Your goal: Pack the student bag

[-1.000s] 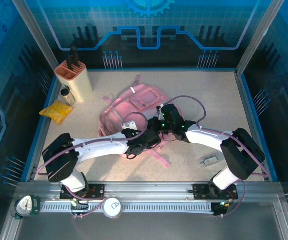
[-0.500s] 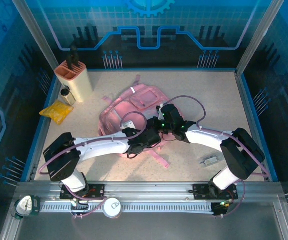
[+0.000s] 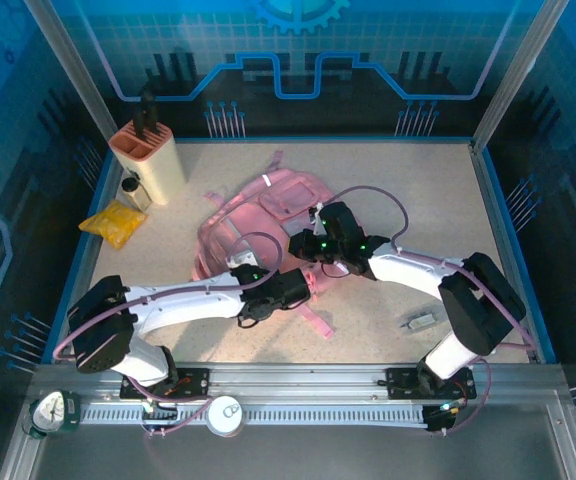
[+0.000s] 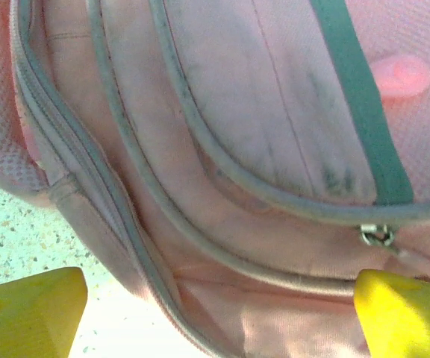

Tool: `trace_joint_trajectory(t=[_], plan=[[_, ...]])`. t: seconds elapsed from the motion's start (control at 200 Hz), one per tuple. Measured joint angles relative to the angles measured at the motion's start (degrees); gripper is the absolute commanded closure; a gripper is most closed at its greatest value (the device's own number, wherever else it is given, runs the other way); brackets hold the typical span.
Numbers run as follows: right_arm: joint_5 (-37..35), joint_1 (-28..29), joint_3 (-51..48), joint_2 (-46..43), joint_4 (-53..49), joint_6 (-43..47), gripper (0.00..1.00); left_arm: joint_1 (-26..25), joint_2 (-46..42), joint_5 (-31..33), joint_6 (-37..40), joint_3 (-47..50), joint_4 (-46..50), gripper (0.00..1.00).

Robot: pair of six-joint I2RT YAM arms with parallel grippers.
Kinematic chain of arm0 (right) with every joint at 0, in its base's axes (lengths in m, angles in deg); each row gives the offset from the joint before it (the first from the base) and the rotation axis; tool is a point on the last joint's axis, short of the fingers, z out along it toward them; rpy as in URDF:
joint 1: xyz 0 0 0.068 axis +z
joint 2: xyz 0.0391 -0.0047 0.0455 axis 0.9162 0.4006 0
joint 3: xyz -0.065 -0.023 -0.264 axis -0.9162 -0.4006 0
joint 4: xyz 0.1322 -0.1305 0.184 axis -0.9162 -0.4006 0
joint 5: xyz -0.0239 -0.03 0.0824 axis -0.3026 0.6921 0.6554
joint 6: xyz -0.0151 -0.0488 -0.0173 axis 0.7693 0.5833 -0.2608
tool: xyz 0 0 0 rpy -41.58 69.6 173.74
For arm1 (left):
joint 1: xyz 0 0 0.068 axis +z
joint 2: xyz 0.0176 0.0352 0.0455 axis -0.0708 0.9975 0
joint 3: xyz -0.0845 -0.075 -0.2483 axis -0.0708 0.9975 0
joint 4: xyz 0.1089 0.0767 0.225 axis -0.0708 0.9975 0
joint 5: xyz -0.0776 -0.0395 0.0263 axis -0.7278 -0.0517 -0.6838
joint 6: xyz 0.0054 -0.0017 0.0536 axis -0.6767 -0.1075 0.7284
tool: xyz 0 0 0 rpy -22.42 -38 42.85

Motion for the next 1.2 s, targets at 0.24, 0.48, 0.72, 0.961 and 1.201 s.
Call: trace_joint_trajectory(t=[0.24, 0.48, 0.72, 0.961, 1.201], plan=[[0.2, 0.0, 0.7, 0.7, -0.3, 0.2, 1.0, -0.6, 0.0, 0.0, 1.4, -1.0, -4.8, 0.01], [0.2, 0.0, 0.7, 0.7, 0.0, 0.2, 1.0, 4.4, 2.0, -0.8, 2.2, -1.4, -9.7, 0.01], [0.4, 0.0, 0.7, 1.0, 0.4, 0.0, 1.0, 5.5, 5.7, -1.0, 2.8, -2.3, -10.1, 0.07], [0.8, 0.0, 0.7, 1.3, 0.7, 0.0, 1.0, 5.6, 4.1, -1.9, 3.1, 0.2, -13.0, 0.37], [0.8, 0.0, 0.7, 1.4, 1.0, 0.0, 1.0, 5.6, 2.9, -3.8, 5.0, 1.1, -15.3, 0.62]])
